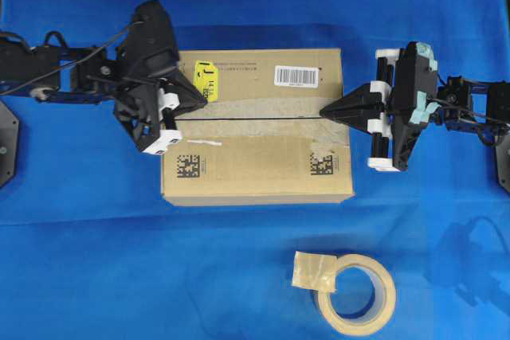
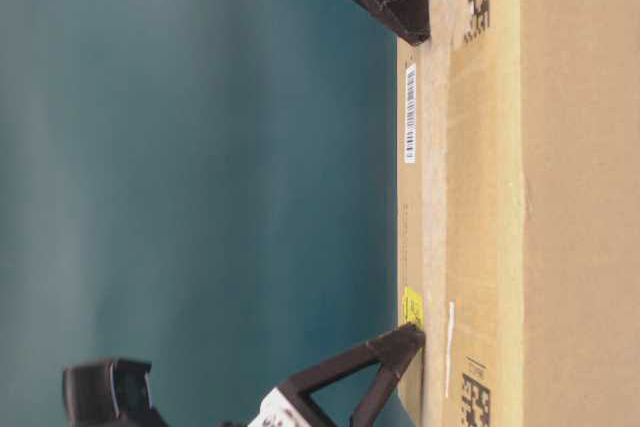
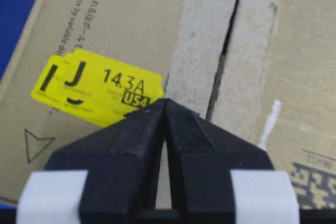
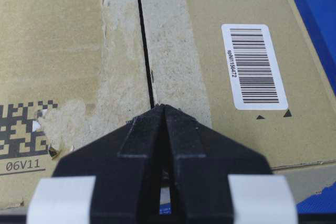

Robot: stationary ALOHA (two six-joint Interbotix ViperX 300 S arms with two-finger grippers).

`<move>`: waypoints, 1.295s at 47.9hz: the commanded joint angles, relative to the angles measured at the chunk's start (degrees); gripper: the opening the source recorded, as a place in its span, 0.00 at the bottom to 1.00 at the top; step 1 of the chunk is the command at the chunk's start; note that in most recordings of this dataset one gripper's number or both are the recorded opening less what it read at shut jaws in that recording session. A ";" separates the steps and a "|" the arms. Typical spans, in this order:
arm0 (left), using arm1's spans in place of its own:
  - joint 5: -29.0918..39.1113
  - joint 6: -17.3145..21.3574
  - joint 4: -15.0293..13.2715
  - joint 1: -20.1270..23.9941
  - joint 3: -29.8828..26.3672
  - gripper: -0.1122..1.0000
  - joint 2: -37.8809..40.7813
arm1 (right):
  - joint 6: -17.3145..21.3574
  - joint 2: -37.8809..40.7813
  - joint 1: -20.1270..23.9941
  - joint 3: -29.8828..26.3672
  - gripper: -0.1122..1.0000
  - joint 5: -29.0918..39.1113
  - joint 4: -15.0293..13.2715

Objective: Close the cardboard box.

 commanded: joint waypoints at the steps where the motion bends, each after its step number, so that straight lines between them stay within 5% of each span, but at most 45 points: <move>1: -8.44 0.00 -0.09 -1.14 2.64 0.10 -2.72 | 0.00 -0.35 -0.26 -0.88 0.10 -0.09 0.00; 15: -35.07 0.70 -0.09 -3.34 13.62 0.10 -3.69 | 0.00 0.09 -0.26 -1.23 0.10 -0.09 0.00; 24: -42.89 1.67 -0.09 -3.52 16.35 0.10 -0.97 | 0.00 0.44 -0.26 -1.49 0.10 -0.09 0.00; 35: -48.96 5.01 -0.09 -3.96 17.93 0.10 2.90 | 0.00 0.44 -0.26 -1.49 0.10 -0.09 0.09; 62: -50.54 5.01 -0.35 -4.04 19.07 0.10 6.24 | 0.00 0.44 -0.26 -1.49 0.10 -0.09 0.09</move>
